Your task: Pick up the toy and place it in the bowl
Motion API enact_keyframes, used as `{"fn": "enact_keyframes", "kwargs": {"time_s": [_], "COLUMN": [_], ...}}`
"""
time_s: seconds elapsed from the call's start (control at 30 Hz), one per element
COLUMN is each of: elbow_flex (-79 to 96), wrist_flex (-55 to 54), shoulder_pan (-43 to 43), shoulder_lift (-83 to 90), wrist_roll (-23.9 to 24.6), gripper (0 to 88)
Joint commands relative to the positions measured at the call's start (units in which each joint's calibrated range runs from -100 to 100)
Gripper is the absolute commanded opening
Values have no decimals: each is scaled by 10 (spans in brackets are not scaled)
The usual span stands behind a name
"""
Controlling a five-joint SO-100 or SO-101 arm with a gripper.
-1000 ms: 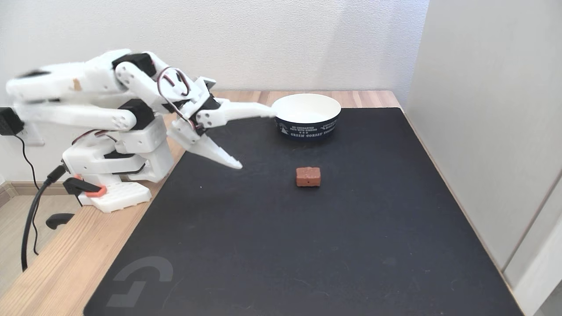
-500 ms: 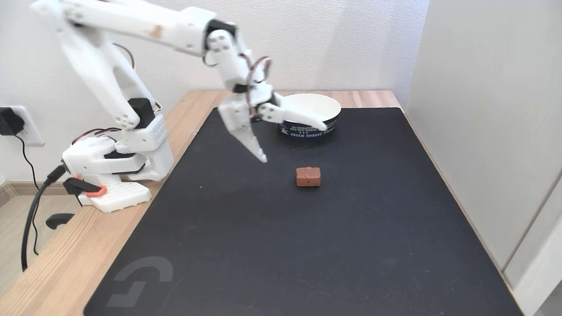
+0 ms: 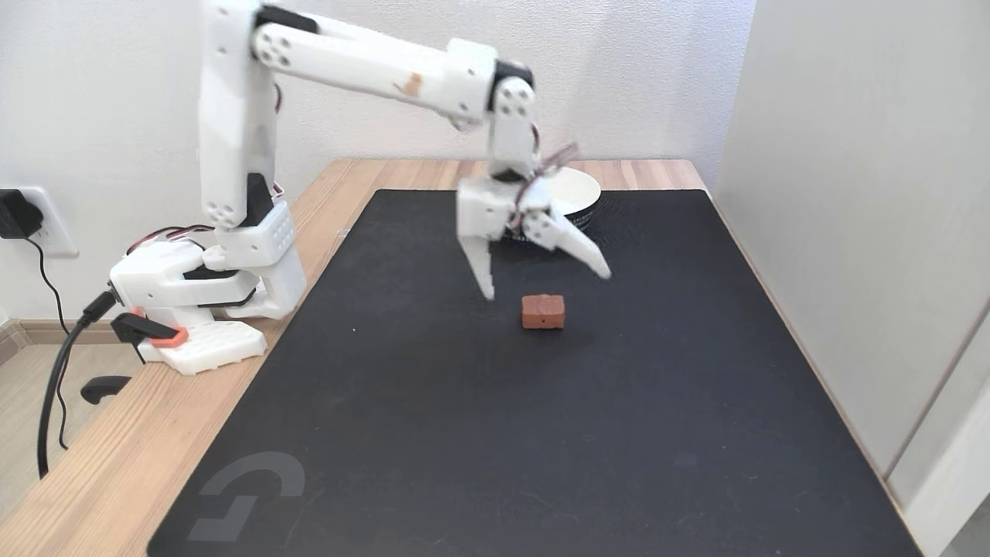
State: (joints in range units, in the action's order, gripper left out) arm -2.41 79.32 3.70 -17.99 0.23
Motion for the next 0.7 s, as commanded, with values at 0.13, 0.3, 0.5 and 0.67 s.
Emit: {"fn": "enact_keyframes", "kwargs": {"time_s": [0.13,0.3,0.5,0.67], "elbow_flex": [-85,-86,-86,-86], "wrist_flex": [8,8,0,0], "shoulder_pan": [-7,-8,-8,-9], "shoulder_lift": [-97,-128,-128,-122], "wrist_roll": [-1,-1,-1,-1], "gripper": [526,515,176,25]}}
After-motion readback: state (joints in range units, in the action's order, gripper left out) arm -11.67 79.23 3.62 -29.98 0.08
